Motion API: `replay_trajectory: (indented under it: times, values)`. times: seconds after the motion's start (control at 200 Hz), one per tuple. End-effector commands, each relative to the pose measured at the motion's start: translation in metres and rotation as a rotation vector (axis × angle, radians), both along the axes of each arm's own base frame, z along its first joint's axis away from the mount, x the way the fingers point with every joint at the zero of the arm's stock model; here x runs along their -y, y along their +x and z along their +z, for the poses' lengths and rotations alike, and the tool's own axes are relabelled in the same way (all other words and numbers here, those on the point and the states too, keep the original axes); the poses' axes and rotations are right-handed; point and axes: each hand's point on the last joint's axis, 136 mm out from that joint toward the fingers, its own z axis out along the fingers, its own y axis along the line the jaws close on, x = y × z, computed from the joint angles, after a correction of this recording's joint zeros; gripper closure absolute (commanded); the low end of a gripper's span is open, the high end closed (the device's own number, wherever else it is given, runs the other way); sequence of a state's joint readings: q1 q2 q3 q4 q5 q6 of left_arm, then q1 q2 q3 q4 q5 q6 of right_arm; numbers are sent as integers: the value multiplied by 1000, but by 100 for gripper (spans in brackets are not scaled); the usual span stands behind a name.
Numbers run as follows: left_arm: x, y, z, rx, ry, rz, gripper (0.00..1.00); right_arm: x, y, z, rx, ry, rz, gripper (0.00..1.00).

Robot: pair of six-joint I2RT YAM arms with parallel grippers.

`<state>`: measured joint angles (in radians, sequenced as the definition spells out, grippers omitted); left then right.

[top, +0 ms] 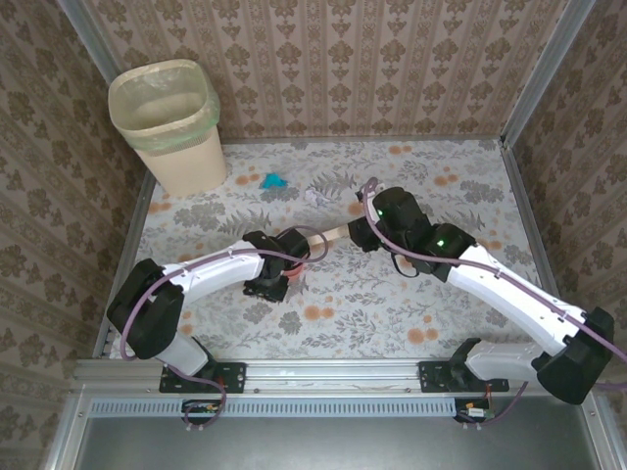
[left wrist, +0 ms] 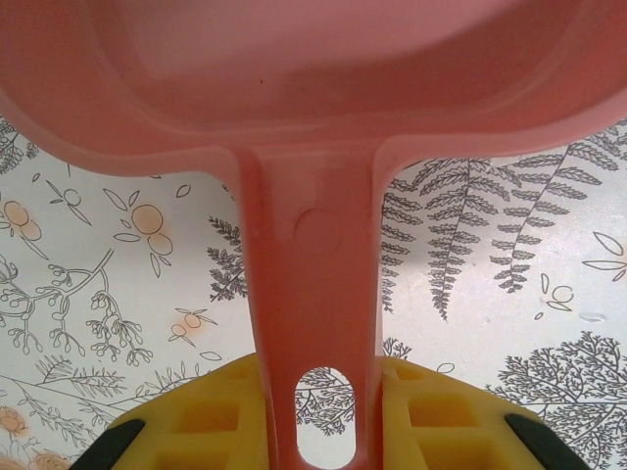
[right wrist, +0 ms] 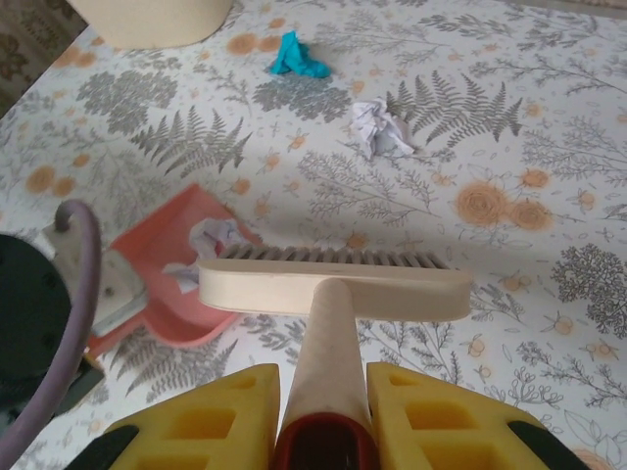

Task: Sweep away the paper scraps from the table

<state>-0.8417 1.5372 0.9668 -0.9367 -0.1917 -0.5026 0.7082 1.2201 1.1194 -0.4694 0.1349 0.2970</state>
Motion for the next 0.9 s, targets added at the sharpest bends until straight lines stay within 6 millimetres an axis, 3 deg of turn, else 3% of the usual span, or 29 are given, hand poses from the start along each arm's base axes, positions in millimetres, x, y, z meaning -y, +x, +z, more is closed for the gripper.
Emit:
replay_trajectory:
  times: [0.0,0.255,0.27,0.385,0.54,0.665,0.895]
  values:
    - [-12,-6,0,-5,27,25,100,-10,21,5,44,64,-66,100]
    - [-10,-5,3,-3,13,21,100,-38,53,4,96,172,-106,100]
    - [-10,-5,3,-2,14,21,100,-42,56,-5,83,161,-103,100]
    - [-9,-4,4,2,14,20,100,-61,58,-15,61,146,-61,100]
    - [-9,-3,3,10,12,24,100,-84,44,-33,-8,46,66,100]
    - [-10,-3,3,19,8,28,100,-78,26,-50,-75,-91,131,100]
    - [-8,0,1,56,-8,22,100,-59,-5,-32,-90,-87,190,100]
